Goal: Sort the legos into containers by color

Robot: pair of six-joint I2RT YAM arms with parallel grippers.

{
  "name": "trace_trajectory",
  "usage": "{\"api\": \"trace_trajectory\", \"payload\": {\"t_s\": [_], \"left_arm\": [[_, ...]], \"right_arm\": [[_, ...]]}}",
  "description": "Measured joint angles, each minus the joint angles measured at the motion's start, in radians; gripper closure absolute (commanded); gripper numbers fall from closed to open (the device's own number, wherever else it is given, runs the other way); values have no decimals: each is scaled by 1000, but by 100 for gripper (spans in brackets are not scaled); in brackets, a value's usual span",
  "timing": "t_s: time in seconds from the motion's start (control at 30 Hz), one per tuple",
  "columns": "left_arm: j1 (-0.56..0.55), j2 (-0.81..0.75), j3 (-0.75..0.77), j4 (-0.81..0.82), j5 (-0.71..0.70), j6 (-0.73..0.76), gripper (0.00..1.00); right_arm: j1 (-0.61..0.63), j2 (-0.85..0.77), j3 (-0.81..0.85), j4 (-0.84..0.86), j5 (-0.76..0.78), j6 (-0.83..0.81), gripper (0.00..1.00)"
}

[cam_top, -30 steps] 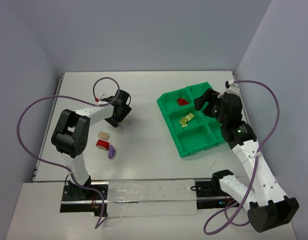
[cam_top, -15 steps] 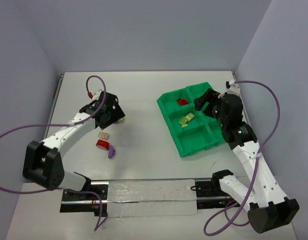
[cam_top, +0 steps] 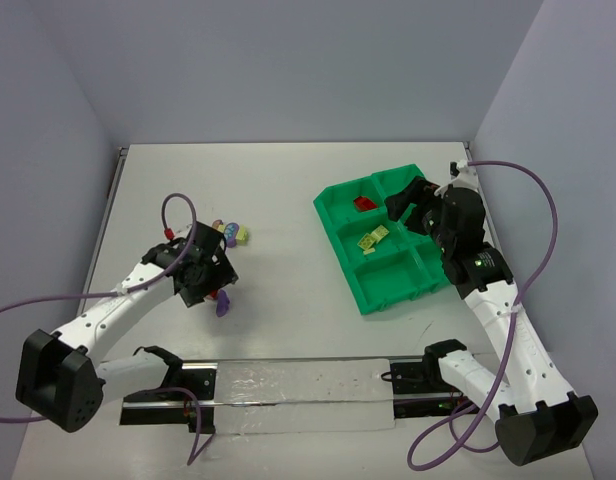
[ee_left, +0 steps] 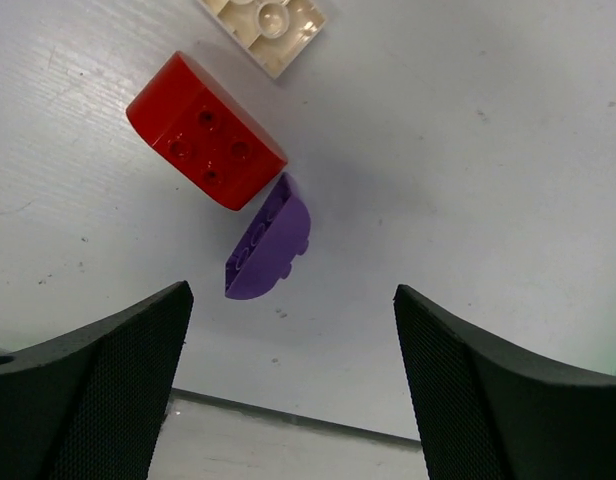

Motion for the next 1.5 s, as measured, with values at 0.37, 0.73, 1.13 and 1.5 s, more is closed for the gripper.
{"api": "trace_trajectory", "payload": {"t_s": [0.37, 0.73, 1.13, 1.5], "left_arm": [[-22, 127, -82, 52, 2, -27, 36], [-45, 229, -91, 144, 7, -7, 77], [-176, 321, 176, 120, 58, 109, 100], [-496, 757, 831, 232, 230, 176, 100]], "right_arm": [[0, -1, 0, 1, -2, -1, 19], [0, -18, 0, -1, 2, -6, 19], [0, -26, 31, -48, 16, -45, 19], [0, -71, 201, -117, 35, -78, 18]]}}
